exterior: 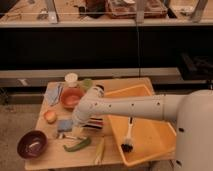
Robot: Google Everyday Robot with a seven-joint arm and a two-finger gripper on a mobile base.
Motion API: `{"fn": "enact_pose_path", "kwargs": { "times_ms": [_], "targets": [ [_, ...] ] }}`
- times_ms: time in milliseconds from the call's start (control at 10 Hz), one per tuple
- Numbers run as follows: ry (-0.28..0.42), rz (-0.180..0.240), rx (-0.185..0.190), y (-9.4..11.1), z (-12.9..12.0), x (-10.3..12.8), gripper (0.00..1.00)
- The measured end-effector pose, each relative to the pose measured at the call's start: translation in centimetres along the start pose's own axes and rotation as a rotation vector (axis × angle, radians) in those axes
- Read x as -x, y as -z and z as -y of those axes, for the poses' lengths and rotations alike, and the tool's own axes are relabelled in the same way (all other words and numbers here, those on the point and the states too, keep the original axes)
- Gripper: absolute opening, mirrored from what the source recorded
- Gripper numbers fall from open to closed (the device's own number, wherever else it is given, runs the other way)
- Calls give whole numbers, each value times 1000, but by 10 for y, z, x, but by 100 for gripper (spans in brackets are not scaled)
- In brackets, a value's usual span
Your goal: Place fork in purple bowl
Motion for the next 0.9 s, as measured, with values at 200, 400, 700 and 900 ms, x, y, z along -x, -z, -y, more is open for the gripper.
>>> {"fn": "enact_pose_path", "kwargs": {
  "times_ms": [200, 400, 700, 900],
  "targets": [
    [0, 7, 1, -4, 1, 1, 65],
    [15, 15, 12, -9, -4, 3, 59],
    [23, 26, 20, -14, -13, 4, 59],
    [25, 30, 27, -20, -16, 7, 59]
  ]
}}
